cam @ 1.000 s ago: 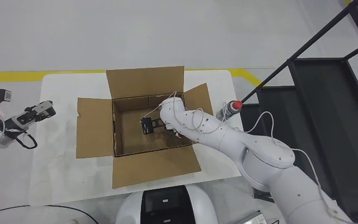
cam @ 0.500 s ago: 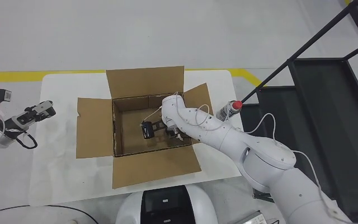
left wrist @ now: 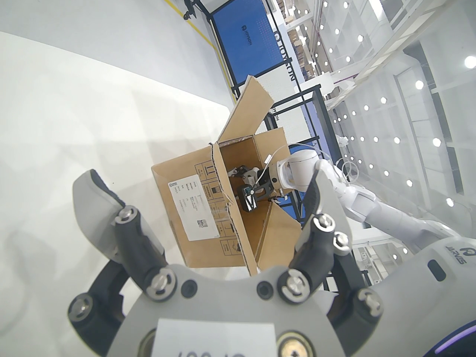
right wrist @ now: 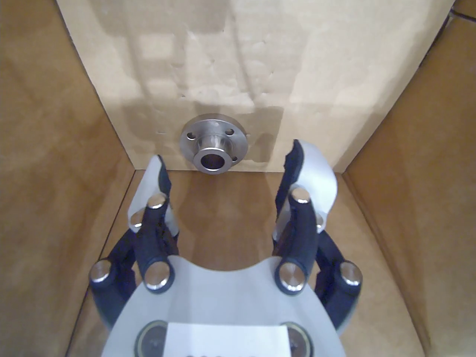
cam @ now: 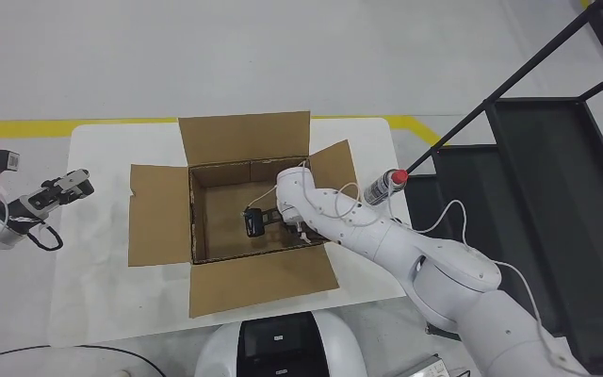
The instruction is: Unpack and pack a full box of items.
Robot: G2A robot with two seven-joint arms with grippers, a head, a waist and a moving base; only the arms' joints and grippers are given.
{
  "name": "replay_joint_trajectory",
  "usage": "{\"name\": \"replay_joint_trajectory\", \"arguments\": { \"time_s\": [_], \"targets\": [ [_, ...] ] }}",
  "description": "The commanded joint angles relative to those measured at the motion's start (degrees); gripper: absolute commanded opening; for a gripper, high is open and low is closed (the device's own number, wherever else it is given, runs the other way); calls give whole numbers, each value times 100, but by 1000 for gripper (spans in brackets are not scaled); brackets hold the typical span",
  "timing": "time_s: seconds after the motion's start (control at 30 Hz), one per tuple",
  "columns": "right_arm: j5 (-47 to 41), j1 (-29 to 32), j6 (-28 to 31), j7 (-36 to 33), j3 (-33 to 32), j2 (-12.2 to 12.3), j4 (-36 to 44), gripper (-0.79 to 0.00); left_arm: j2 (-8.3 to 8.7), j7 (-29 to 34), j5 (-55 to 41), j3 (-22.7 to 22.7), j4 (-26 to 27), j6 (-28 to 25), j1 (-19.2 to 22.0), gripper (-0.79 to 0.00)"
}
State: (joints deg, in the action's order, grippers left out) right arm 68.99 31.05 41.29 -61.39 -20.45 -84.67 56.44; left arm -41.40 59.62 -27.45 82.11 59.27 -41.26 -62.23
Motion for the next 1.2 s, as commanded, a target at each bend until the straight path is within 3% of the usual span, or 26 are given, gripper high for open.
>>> {"name": "replay_joint_trajectory", "arguments": {
  "time_s": [0.0, 0.07, 0.17, 0.3, 0.37, 0.5, 0.57, 0.6, 0.77, 0.87, 0.93, 1.17],
  "targets": [
    [-12, 51, -47, 7, -47, 21, 20, -311, 0, 0, 0, 0, 0, 0, 0, 0],
    [29, 99, -54, 6, -63, 38, 39, -314, 0, 0, 0, 0, 0, 0, 0, 0],
    [71, 164, -72, 0, -93, 59, 32, -219, 0, 0, 0, 0, 0, 0, 0, 0],
    [119, 230, -121, 25, -150, 84, 52, -262, 0, 0, 0, 0, 0, 0, 0, 0],
    [151, 251, -141, 38, -175, 92, 69, -299, 0, 0, 0, 0, 0, 0, 0, 0],
    [237, 281, -161, 132, -208, 96, 47, -456, 0, 0, 0, 0, 0, 0, 0, 0],
    [303, 281, -147, 176, -210, 92, 45, -588, 0, 0, 0, 0, 0, 0, 0, 0],
    [322, 283, -141, 194, -216, 90, 35, -616, 0, 0, 0, 0, 0, 0, 0, 0],
    [391, 289, -94, 254, -239, 74, -30, -622, 0, 0, 0, 0, 0, 0, 0, 0],
    [419, 286, -88, 264, -253, 59, -38, -680, 0, 0, 0, 0, 0, 0, 0, 0],
    [446, 285, -71, 287, -261, 51, -47, -785, 0, 0, 0, 0, 0, 0, 0, 0],
    [477, 280, -48, 393, -324, 24, -46, -785, 0, 0, 0, 0, 0, 0, 0, 0]
  ]
}}
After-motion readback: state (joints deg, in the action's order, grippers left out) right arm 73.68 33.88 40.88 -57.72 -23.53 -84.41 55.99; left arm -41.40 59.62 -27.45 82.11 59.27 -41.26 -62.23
